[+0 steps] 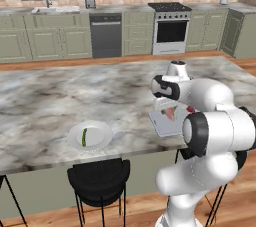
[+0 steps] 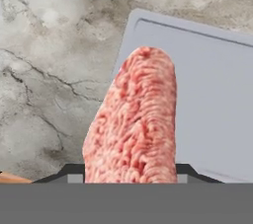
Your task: Create a steak meal by picking up the steak and asparagus from the tray and placing them on the plate. Leave the strawberry on the tray.
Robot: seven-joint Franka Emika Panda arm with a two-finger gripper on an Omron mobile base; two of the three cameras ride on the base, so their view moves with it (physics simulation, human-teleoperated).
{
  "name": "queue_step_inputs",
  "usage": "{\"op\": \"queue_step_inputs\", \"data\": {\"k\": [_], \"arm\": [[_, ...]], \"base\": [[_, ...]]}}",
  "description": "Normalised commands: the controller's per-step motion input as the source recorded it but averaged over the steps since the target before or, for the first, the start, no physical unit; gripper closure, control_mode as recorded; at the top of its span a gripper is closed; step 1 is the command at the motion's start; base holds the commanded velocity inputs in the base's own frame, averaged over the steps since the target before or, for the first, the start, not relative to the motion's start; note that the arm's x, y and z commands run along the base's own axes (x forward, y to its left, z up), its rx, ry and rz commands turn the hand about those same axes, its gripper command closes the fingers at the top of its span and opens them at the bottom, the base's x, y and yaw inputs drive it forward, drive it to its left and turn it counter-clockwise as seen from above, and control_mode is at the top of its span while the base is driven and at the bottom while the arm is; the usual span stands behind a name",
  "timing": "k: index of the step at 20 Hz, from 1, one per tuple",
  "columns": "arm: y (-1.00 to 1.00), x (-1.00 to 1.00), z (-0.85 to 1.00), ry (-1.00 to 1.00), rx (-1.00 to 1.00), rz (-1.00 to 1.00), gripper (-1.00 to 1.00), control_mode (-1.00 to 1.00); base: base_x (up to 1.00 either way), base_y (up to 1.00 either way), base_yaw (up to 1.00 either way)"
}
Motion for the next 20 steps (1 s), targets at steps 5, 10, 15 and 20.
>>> {"op": "queue_step_inputs", "data": {"k": [5, 10, 15, 20], "arm": [[0.95, 0.00, 0.00, 0.11, 0.00, -0.07, 1.00, -1.00], [0.99, 0.00, 0.00, 0.13, 0.01, -0.08, 1.00, -1.00], [0.97, 0.00, -0.04, 0.10, 0.00, -0.07, 1.00, -1.00], [0.97, 0.00, -0.12, 0.03, -0.01, -0.03, 1.00, -1.00]], "base": [[0.00, 0.00, 0.00], [0.00, 0.00, 0.00], [0.00, 0.00, 0.00], [0.00, 0.00, 0.00]]}}
